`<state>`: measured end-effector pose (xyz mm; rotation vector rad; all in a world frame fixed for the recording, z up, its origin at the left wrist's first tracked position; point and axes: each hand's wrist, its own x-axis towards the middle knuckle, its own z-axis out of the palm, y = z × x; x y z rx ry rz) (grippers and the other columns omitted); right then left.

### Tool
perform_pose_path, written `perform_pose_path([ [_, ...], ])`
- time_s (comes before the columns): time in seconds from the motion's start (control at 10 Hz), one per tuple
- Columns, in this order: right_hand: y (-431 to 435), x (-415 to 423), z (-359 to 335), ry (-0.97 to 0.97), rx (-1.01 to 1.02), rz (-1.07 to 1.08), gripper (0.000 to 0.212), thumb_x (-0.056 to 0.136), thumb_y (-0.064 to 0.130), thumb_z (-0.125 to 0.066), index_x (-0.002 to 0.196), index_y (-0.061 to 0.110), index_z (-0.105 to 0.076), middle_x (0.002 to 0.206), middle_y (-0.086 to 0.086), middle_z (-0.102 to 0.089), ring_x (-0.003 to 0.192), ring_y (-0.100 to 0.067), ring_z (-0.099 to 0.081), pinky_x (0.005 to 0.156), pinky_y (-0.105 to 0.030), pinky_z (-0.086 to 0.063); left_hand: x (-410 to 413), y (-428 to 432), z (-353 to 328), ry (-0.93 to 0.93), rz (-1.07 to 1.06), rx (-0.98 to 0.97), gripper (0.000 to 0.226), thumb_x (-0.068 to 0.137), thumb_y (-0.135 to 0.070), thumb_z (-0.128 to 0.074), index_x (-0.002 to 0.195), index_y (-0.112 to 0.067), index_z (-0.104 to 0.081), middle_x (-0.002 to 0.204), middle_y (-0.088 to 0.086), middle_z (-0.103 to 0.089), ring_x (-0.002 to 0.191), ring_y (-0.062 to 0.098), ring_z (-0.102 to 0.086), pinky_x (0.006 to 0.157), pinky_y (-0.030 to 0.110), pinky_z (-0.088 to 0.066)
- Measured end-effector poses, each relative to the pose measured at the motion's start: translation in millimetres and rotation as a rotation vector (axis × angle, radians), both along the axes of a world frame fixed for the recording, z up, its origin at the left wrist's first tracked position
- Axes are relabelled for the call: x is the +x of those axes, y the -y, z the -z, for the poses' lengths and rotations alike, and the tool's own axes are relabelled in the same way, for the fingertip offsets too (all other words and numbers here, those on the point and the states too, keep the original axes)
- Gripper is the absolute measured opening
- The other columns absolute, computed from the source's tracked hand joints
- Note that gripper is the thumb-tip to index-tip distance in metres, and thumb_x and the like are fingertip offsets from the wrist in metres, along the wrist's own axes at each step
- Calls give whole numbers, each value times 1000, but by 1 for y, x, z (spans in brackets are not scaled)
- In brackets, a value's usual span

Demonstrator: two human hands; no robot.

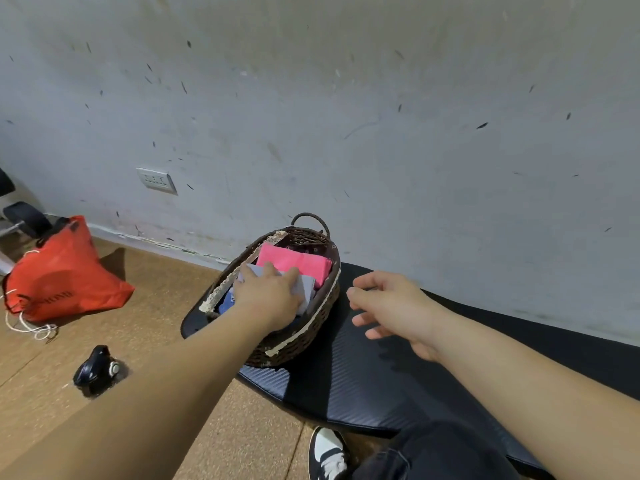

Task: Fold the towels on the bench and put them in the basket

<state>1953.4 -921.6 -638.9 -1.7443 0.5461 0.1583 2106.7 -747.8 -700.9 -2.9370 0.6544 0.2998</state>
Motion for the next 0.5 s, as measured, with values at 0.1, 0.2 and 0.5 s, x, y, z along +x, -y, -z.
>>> perform_pose_path([
  [0.1,5,-3,4,5,-7,0,34,97,35,-64,128,22,-61,119,1,-67,96,-17,-73,78,-34,-61,0,-1,10,-47,-15,53,62,101,-48,-38,156,-48,-9,158,8,-24,141,58,-15,107,63,-37],
  [0.2,8,-8,4,-1,-22,6,24,97,35,-63,119,24,-65,114,2,-69,97,-16,-73,81,-36,-62,1,3,11,-72,-41,98,65,102,-53,-36,156,-51,-1,165,5,-15,144,59,-9,110,66,-33],
  [0.5,10,-39,-17,26,-28,9,19,97,34,-63,114,25,-66,109,-1,-72,99,-17,-72,83,-37,-62,-20,6,-15,-32,-47,25,61,104,-42,-33,160,-43,-8,171,8,-3,152,52,6,122,64,-5],
])
